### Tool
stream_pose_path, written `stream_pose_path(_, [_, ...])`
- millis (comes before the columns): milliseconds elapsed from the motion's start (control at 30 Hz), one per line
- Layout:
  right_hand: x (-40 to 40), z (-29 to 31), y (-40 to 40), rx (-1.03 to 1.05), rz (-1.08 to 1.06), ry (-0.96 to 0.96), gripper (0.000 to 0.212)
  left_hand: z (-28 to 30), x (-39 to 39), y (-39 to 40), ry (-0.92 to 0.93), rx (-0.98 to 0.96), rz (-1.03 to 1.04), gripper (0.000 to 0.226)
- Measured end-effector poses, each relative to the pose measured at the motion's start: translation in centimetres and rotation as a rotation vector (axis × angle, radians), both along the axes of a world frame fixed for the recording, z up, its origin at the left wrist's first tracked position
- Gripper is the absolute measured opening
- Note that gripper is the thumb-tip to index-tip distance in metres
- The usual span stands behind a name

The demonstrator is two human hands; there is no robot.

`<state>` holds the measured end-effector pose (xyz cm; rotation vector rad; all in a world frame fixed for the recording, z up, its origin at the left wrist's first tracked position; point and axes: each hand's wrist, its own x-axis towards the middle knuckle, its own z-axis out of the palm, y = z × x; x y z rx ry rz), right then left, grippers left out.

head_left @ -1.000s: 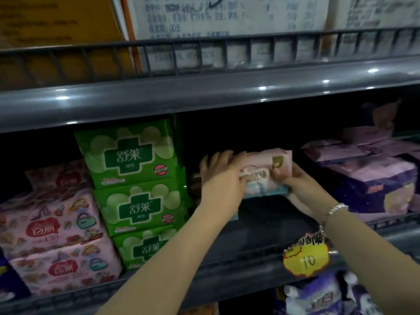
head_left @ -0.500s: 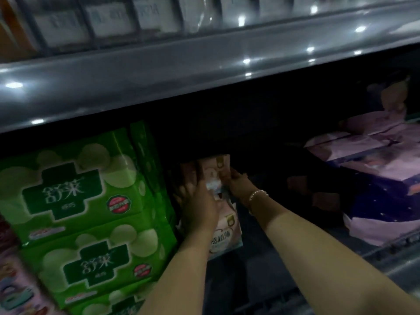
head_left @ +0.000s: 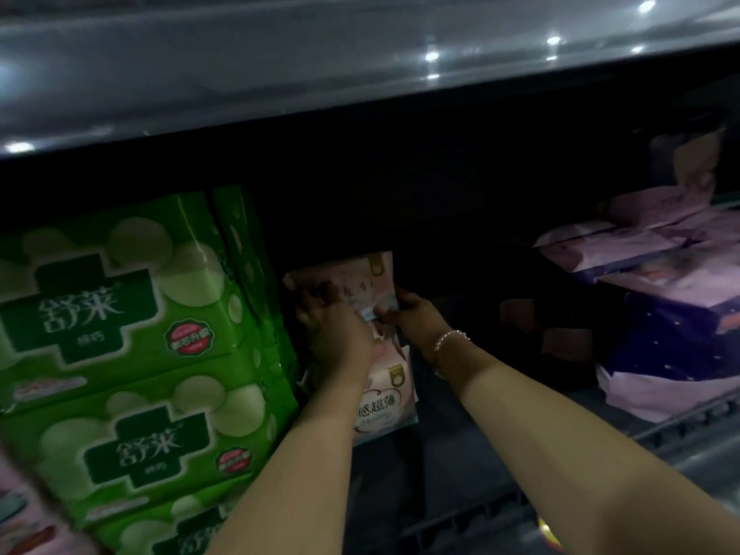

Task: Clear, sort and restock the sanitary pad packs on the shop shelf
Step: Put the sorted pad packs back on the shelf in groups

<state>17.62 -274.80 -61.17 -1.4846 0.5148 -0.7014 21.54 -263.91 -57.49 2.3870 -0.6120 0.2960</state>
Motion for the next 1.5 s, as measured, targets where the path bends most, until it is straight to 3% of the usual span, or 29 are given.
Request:
stream_pose_path(267, [-5.8, 1.2, 3.9, -0.066, -0.081, -0.013, 0.049, -0.1, -3.5, 3.4, -0.049, -0.141, -0.187, 0.047])
stream_pose_path(467, [-12.9, 2.0, 11.8, -0.325, -0.233, -0.046, 0.026, -1.2, -9.0, 10.9, -0.116, -0.301, -0.437, 0.045])
stream_pose_path(633, [-18.2, -0.6, 20.1, -0.268, -0.156, -0.068, 0.021, -2.6, -14.0, 19.3, -0.068, -0.278, -0.521, 0.048])
stream_pose_path(800, [-21.6, -4.7, 28.8, -0.218, -0.096, -0.011, 0.020, -6.3, -17.5, 27.6, 0.047, -0.235, -0.493, 0.048])
stream_pose_path(1067, [-24.2, -13.9, 39.4, -0.143, -0.046, 0.154, 0.022, -15.1, -19.8, 38.1, 0.195, -0.147, -0.282, 0.044])
stream_pose_path(1233, [-25.8, -19.9, 43.1, -0.056, -0.012, 0.284, 0.018, -21.6, -20.8, 42.2, 0.326, -0.116, -0.198, 0.038])
stream_pose_path(1500, [-26.7, -26.5, 45.1, -0.016, 0.061, 0.534, 0.029, -29.6, -21.6, 44.7, 0.573, -0.033, -0.063, 0.044])
